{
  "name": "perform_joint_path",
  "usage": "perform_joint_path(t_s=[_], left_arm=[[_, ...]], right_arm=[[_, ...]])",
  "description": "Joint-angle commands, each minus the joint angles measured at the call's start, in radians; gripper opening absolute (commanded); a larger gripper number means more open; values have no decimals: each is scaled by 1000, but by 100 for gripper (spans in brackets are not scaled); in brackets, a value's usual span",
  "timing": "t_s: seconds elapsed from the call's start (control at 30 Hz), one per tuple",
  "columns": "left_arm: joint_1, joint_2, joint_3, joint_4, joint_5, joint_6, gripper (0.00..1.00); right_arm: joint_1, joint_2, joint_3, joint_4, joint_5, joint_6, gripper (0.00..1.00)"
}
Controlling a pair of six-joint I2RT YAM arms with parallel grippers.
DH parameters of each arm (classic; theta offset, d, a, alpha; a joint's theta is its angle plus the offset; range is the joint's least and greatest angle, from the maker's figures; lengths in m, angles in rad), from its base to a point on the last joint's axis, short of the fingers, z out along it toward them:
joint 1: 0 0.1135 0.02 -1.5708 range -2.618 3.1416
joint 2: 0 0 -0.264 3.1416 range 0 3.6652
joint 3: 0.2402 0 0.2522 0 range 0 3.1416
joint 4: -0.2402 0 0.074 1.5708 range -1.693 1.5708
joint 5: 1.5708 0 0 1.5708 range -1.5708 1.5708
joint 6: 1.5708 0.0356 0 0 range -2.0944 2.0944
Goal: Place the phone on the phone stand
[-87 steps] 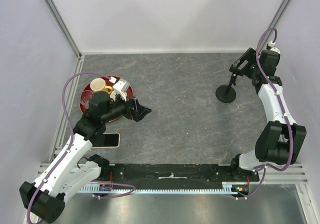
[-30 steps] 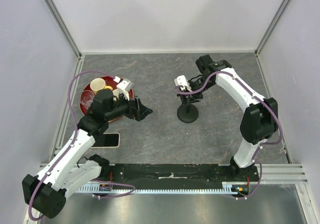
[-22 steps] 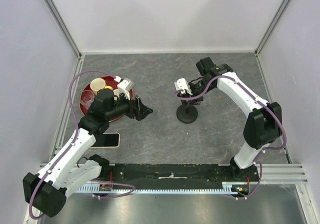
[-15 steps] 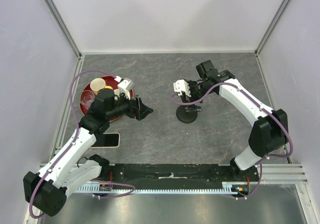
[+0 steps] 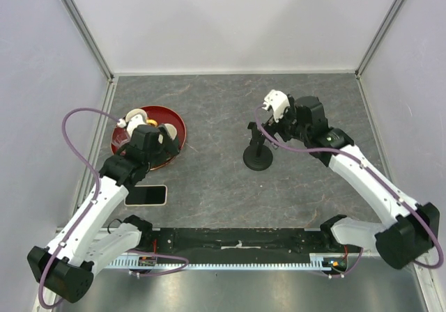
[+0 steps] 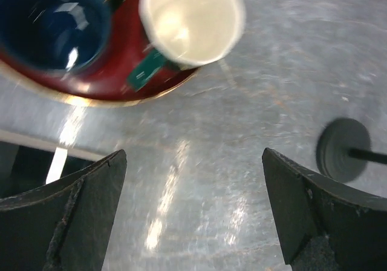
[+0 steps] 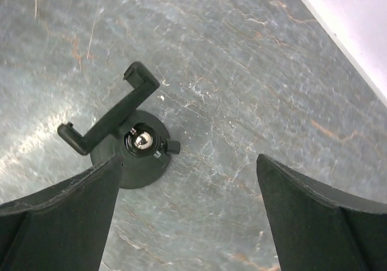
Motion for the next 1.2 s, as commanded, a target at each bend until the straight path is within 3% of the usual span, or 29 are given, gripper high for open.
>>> perform_joint_path(t_s=[0.0, 0.1, 0.17, 0.23, 0.3, 0.5, 0.83, 1.17], left_arm=[[59, 121, 113, -412, -172, -380, 100], [180, 247, 141, -551, -51, -468, 96], [270, 286, 92, -558, 52, -467, 88], [429, 321, 22, -550, 138, -462, 84], [531, 297, -17, -526, 160, -465, 83], [538, 180, -70, -493, 142, -588, 88], [638, 271, -169, -397, 332, -714, 89], [693, 336, -204, -363, 340, -758, 89]], right_arm=[[2, -105, -76, 176, 106, 338, 98], [2, -144, -101, 184, 89, 407, 98], [3, -165, -115, 184, 106, 462, 98], [2, -196, -139, 186, 94, 526, 98], [2, -227, -162, 204, 62, 539, 98], [2, -296, -224, 221, -20, 524, 98], [18, -379, -273, 239, -51, 510, 98], [52, -392, -290, 245, -35, 484, 98]])
